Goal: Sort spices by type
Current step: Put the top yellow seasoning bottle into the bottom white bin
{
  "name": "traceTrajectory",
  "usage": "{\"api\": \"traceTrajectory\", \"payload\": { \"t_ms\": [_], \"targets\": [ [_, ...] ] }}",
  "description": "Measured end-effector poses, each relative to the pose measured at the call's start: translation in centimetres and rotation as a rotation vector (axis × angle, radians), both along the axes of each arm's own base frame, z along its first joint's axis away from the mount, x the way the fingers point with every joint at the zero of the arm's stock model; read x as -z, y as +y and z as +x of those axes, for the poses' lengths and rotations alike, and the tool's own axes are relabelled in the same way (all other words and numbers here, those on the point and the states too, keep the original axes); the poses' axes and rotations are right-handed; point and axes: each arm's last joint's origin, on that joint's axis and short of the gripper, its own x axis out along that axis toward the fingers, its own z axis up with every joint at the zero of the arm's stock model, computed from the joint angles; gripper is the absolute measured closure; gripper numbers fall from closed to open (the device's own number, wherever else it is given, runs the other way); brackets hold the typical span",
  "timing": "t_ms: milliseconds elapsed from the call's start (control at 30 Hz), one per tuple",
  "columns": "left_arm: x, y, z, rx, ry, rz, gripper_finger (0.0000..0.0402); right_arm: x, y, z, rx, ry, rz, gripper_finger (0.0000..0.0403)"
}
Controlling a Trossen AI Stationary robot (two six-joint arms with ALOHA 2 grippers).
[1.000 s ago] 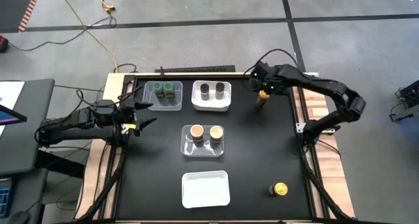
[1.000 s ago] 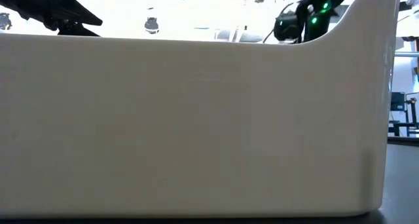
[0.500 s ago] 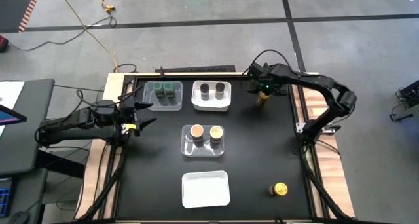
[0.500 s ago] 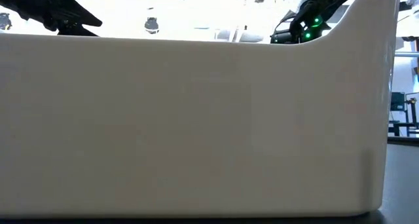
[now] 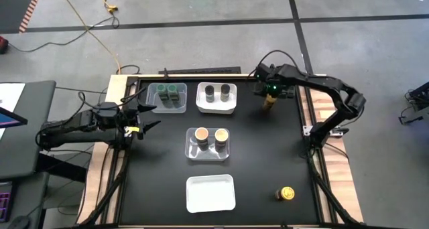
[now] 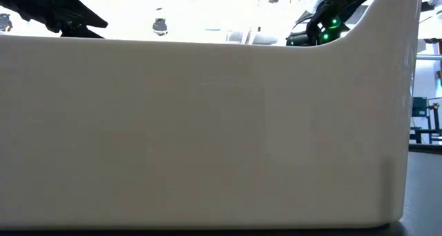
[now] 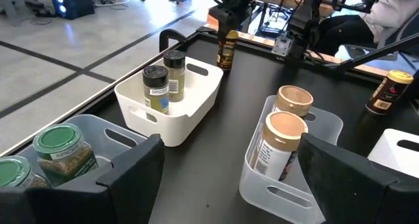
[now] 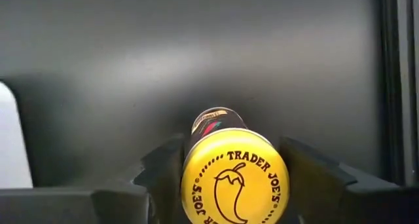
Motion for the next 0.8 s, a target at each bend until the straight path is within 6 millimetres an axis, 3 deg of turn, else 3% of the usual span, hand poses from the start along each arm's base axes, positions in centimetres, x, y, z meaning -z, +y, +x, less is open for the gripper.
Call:
{"api": "traceTrajectory", "payload": {
  "t_ms": [200, 400, 600, 800],
  "targets": [
    [0.0, 0.0, 0.0, 0.0, 0.0, 0.0, 0.0068, -1.6, 2.1, 0.5, -0.014, -0.072, -0.022, 0.0159],
    [0.0, 0.0, 0.0, 0.001, 0.0, 0.0, 0.0068, -5.8, 6.1, 0.6, -0.055, -0.137, -0.038, 0.0161],
    [0.0, 0.0, 0.0, 0.0, 0.0, 0.0, 0.0068, -10.2, 11.3, 1.7, -0.106, -0.221, -0.071, 0.0162],
    [0.0, 0.0, 0.0, 0.0, 0.0, 0.0, 0.0068, -13.1, 17.9, 4.3, -0.168, -0.237, -0.071, 0.0162]
  ]
}}
